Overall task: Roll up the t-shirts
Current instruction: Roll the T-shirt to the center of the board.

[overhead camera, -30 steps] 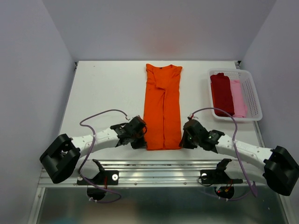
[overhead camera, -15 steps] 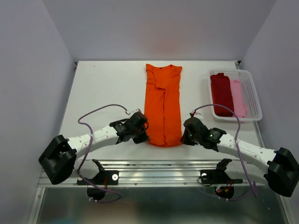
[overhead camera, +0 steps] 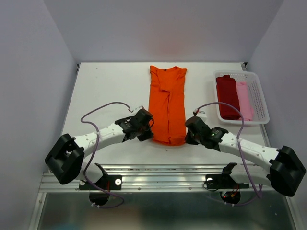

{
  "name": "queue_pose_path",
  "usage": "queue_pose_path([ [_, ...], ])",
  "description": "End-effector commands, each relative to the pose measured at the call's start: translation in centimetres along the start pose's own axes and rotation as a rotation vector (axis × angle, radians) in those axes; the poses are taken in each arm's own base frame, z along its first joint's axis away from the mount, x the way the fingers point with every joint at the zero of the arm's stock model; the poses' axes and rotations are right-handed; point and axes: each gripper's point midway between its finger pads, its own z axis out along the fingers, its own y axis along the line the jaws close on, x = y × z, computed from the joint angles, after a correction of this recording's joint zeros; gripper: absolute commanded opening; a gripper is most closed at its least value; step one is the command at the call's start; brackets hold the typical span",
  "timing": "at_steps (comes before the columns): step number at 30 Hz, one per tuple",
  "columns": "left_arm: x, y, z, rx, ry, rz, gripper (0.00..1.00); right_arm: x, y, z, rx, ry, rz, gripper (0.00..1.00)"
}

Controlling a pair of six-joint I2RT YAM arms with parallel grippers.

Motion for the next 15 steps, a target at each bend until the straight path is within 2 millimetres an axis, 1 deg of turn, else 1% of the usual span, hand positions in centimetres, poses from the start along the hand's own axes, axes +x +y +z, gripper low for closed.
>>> queue_pose_path([
  [1,-2.5,-1.4,-0.3,0.029,-0.068,-0.004,0.0,-2.3,1.1,-0.3,-0.001,-0.078,-0.006,0.01],
  [6,-3.0,-0.9,0.1,0.025,-0.071,-0.025,0.0,-2.8,1.3,-0.1,0.012,-0.091,-0.015,0.01],
  [8,-3.3,-0.8,0.2,0.029,-0.073,-0.037,0.0,-3.1,1.0,0.2,0.026,-0.094,-0.016,0.01],
  [12,-4.0,-0.9,0.4,0.033,-0.078,-0.043,0.0,-3.6,1.1,0.4,0.031,-0.099,-0.022,0.01],
  [13,-4.1,-1.0,0.5,0.034,-0.079,-0.043,0.0,-4.0,1.1,0.5,0.035,-0.108,-0.019,0.01],
  [15,-4.4,-1.0,0.6,0.033,-0.084,-0.045,0.0,-4.0,1.1,0.6,0.037,-0.106,-0.029,0.01],
])
